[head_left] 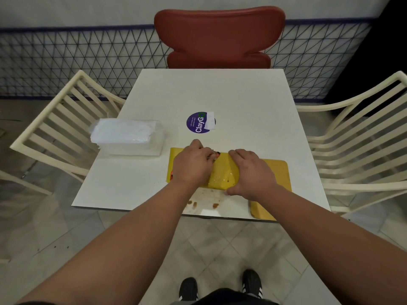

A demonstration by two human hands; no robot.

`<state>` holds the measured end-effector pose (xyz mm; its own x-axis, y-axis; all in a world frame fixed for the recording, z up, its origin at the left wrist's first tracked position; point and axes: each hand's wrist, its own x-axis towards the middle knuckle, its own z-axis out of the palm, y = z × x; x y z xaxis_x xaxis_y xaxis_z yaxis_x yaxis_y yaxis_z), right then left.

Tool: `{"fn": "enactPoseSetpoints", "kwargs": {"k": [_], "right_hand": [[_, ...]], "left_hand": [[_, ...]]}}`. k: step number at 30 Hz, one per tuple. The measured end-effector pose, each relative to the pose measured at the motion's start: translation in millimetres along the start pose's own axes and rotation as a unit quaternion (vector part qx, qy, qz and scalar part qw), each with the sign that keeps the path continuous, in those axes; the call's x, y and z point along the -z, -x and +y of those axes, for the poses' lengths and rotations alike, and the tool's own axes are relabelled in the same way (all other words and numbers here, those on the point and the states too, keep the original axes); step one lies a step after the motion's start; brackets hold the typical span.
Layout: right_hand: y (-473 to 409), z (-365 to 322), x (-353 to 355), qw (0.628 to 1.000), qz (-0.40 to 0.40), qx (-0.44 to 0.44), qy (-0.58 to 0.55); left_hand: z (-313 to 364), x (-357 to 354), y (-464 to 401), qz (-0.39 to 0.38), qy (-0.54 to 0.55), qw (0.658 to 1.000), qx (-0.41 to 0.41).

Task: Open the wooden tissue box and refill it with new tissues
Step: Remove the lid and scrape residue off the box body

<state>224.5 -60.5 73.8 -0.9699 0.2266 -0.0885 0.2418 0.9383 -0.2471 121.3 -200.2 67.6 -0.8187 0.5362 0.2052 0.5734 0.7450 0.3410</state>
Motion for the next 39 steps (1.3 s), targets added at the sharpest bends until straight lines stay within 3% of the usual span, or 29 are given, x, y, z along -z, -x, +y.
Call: {"fn": "enactPoseSetpoints", "kwargs": {"k": [4,9,13,17,21,25,29,34,39], "right_hand": [[-1,0,1,1.000,0.000,-0.001,0.005],[-2,-1,1,1.000,-0.005,-0.008,0.007],[-2,-2,2,1.000,-0.010,-0.010,0.010],[-1,-3,2,1.000,-0.012,-0.013,0.007],[-2,-3,2,1.000,-0.015,-0.017,0.010],[-1,-4,1,1.000,-0.016,-0.019,0.012],[-1,-4,1,1.000,-0.014,-0.020,0.010],[0,-4,1,1.000,-0.014,-0.020,0.009],[0,-4,2,1.000,-0.019,-0.019,0.013]], "left_hand": [[-25,10,2,0.016,-0.007,0.998,0.055],[-22,6,12,-0.006,-0.003,1.000,-0.019],[-33,12,5,0.009,0.004,1.000,0.019],[-31,7,16,-0.012,-0.005,0.997,-0.072],[-35,11,7,0.001,0.008,1.000,-0.011],[-31,10,18,-0.029,0.000,0.996,-0.089],[-35,16,11,-0.025,0.004,0.999,-0.038],[-30,14,28,-0.075,0.000,0.990,-0.123],[-36,15,25,-0.030,-0.004,0.996,-0.083]]}}
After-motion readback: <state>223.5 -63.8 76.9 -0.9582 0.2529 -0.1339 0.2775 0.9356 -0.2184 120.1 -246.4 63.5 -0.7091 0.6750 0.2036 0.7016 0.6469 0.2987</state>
